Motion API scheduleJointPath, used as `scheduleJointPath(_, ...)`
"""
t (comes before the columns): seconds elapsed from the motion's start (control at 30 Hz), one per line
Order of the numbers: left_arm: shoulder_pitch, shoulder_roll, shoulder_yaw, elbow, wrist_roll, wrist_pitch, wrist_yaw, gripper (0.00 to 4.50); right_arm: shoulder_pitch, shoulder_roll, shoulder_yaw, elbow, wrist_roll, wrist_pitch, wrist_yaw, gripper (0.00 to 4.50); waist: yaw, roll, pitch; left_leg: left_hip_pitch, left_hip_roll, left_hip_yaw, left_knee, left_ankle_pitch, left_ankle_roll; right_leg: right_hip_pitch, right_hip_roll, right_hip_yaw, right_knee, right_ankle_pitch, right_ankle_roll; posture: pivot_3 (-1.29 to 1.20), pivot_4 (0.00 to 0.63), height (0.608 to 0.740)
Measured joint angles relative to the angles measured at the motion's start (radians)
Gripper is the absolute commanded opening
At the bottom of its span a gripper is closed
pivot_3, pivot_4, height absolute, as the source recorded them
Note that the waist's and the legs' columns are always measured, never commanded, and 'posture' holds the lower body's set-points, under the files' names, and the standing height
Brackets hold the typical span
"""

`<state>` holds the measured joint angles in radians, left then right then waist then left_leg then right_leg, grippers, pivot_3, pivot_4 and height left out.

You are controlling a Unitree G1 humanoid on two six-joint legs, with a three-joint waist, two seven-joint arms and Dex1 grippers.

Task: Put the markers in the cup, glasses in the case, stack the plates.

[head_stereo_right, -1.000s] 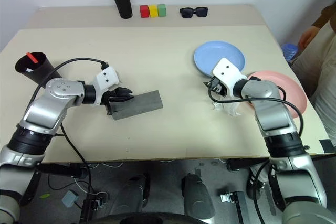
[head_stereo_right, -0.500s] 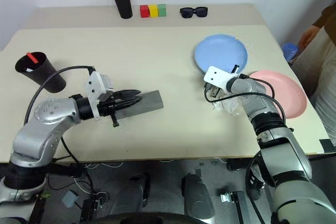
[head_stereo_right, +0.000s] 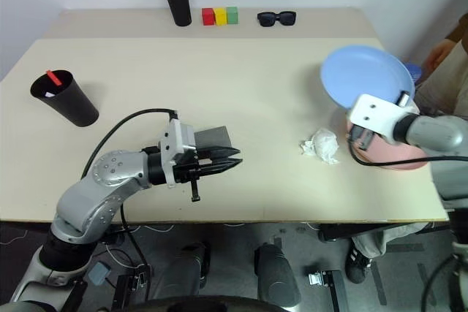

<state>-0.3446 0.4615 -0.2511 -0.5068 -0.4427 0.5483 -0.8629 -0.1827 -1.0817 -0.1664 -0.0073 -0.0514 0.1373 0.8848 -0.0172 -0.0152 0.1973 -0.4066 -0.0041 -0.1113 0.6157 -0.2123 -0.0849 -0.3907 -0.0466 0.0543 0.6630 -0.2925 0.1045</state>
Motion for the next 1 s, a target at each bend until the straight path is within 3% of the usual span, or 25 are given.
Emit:
scheduleJointPath(0.03, -0.018, -0.012, -0.018, 0.021, 0.008, -0.016, -0.011, 0.73, 0.04, -0.002, -0.018, -0.016, 0.01, 0.023, 0.012, 0.04, -0.006, 0.0, 0.0, 0.001, 0.001, 0.0, 0.0, 0.0, 0.0, 0.0, 0.001, 0.001, 0.0, 0.0, 0.0, 0.0, 0.15, 0.74)
scheduleJointPath(0.13, -0.048, -0.026, -0.053, 0.061, 0.024, -0.048, -0.032, 0.73, 0.069, 0.006, -0.023, -0.032, 0.026, 0.08, 0.01, 0.99, -0.025, 0.003, -0.001, 0.002, 0.001, 0.001, 0.0, 0.0, 0.0, 0.0, 0.001, 0.001, 0.001, 0.0, 0.0, 0.0, 0.15, 0.74)
scheduleJointPath(0.27, -0.062, -0.032, -0.058, 0.104, 0.033, -0.079, -0.047, 0.73, 0.08, 0.022, -0.049, -0.088, 0.043, 0.161, -0.015, 2.89, -0.027, 0.004, -0.002, 0.002, 0.001, 0.001, 0.0, 0.0, 0.0, 0.0, 0.001, 0.001, 0.002, 0.0, 0.0, 0.0, 0.15, 0.74)
scheduleJointPath(0.53, -0.032, 0.001, -0.029, 0.132, 0.064, -0.099, -0.016, 0.73, 0.04, 0.137, -0.031, -0.249, 0.177, 0.292, -0.021, 2.89, -0.024, 0.004, -0.002, 0.001, 0.0, 0.001, 0.0, 0.0, 0.0, 0.001, 0.001, 0.001, 0.001, 0.0, 0.0, 0.0, 0.15, 0.74)
scheduleJointPath(0.73, -0.002, 0.015, 0.002, 0.106, 0.063, -0.096, 0.02, 0.73, -0.03, 0.244, 0.117, -0.102, 0.121, 0.29, -0.095, 2.89, -0.024, 0.004, -0.002, 0.001, 0.0, 0.001, 0.0, 0.0, 0.0, 0.0, 0.001, 0.001, 0.001, 0.0, 0.0, 0.0, 0.15, 0.74)
scheduleJointPath(0.83, 0.014, 0.02, 0.005, 0.093, 0.064, -0.094, 0.035, 0.73, -0.046, 0.275, 0.142, -0.047, 0.114, 0.283, -0.11, 2.05, -0.022, 0.004, -0.002, 0.001, 0.0, 0.001, 0.0, 0.0, 0.0, 0.0, 0.0, 0.001, 0.001, 0.0, 0.0, 0.0, 0.15, 0.74)
scheduleJointPath(0.93, 0.025, 0.021, 0.008, 0.089, 0.064, -0.088, 0.055, 0.73, -0.055, 0.276, 0.129, -0.048, 0.133, 0.284, -0.106, 0.61, -0.022, 0.004, -0.002, 0.001, 0.0, 0.0, 0.0, 0.0, 0.0, 0.0, 0.001, 0.001, 0.001, 0.0, 0.0, 0.0, 0.15, 0.74)
scheduleJointPath(1.0, 0.03, 0.025, 0.013, 0.08, 0.063, -0.078, 0.066, 0.73, -0.052, 0.266, 0.11, -0.07, 0.138, 0.283, -0.098, 0.16, -0.022, 0.004, -0.002, 0.001, 0.0, 0.0, 0.0, 0.0, 0.0, 0.0, 0.001, 0.001, 0.001, 0.0, 0.0, 0.0, 0.15, 0.74)
